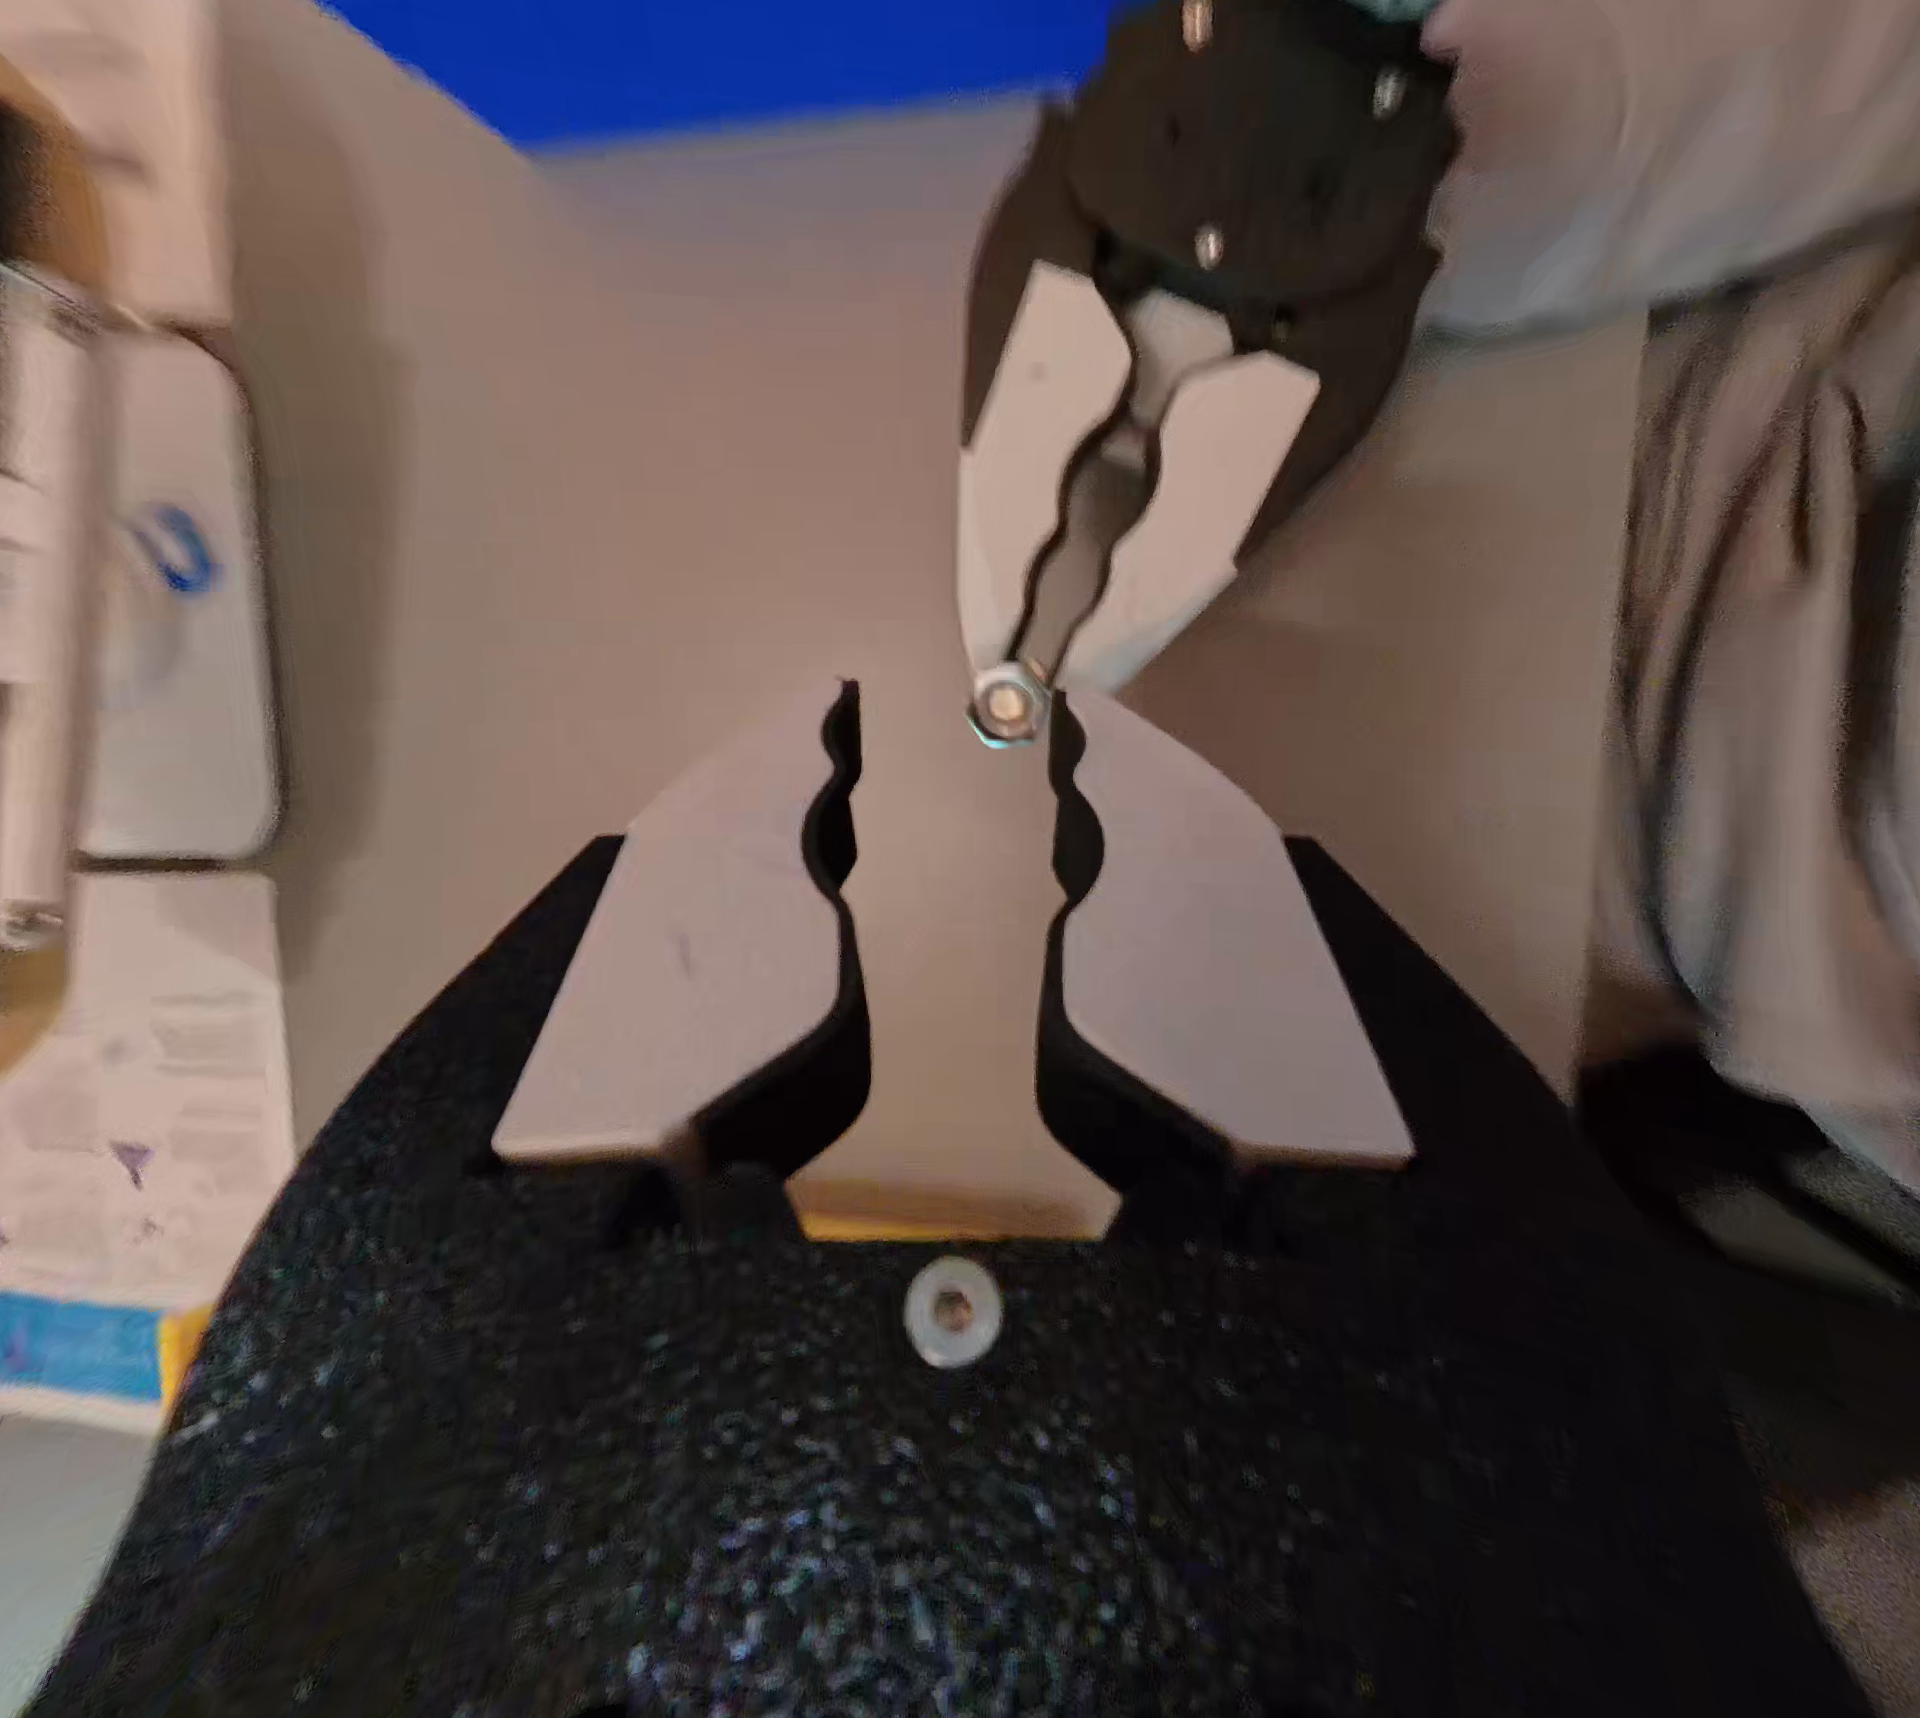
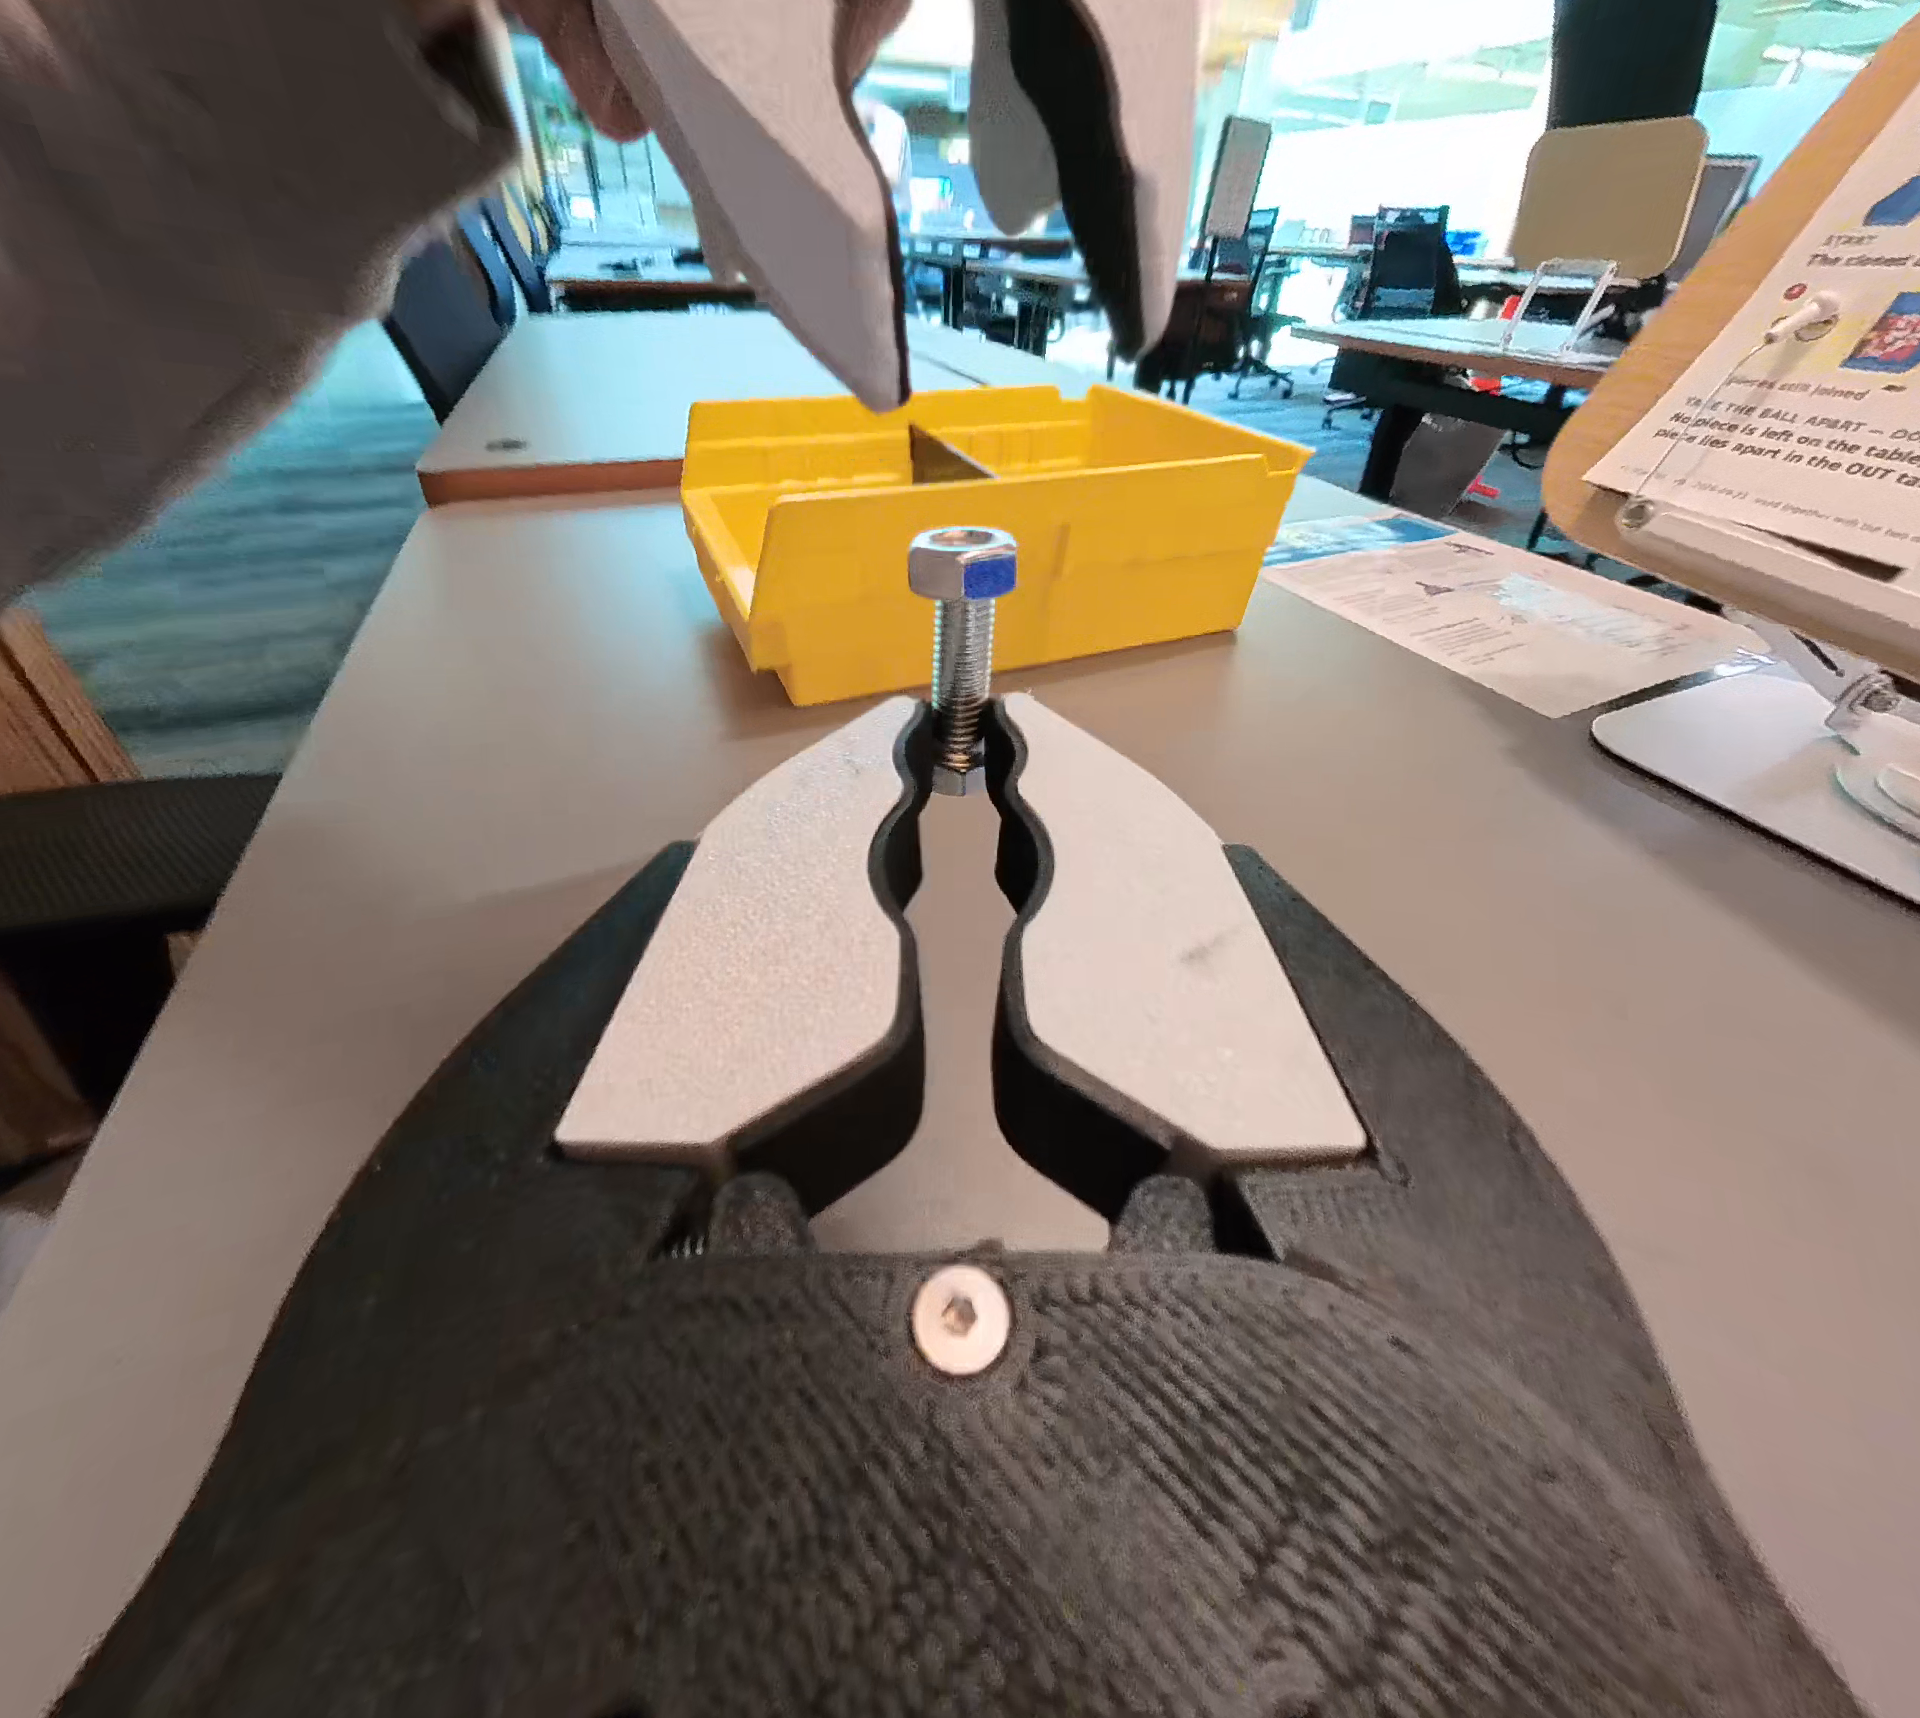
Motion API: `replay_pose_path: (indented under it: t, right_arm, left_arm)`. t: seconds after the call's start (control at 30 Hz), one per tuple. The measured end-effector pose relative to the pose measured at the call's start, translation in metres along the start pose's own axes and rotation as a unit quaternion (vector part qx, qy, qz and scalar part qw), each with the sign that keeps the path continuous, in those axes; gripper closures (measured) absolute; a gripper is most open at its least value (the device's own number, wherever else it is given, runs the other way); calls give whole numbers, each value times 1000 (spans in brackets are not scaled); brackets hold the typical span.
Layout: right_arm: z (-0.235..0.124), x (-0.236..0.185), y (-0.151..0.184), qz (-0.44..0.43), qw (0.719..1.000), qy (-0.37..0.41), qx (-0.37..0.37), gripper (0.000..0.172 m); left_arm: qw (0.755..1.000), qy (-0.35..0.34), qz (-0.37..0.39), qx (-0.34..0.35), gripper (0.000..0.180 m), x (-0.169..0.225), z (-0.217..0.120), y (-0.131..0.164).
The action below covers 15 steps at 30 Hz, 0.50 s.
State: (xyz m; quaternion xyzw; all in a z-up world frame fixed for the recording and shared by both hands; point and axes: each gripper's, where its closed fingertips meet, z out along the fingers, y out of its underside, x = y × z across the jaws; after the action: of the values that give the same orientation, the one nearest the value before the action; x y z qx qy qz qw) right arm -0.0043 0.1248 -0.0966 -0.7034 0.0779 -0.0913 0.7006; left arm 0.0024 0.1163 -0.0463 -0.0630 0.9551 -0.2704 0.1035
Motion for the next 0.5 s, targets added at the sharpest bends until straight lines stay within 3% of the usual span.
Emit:
replay_pose_path:
  t: [0.1,0.2,0.33,0.5]
  right_arm:
    - [-5,9,-6,22,999,14,21,163]
    - [-7,13,-8,24,999,24,29,163]
    - [-6,12,-8,20,999,27,30,163]
    - [-4,10,-4,17,999,25,22,163]
  left_arm:
    - [984,-47,-12,170,146,-3,-11,-20]
    - [946,-58,-69,311,141,-1,-9,-22]
    - [919,-91,-119,364,138,-1,19,-5]
    - [908,-88,-157,379,141,2,30,-1]
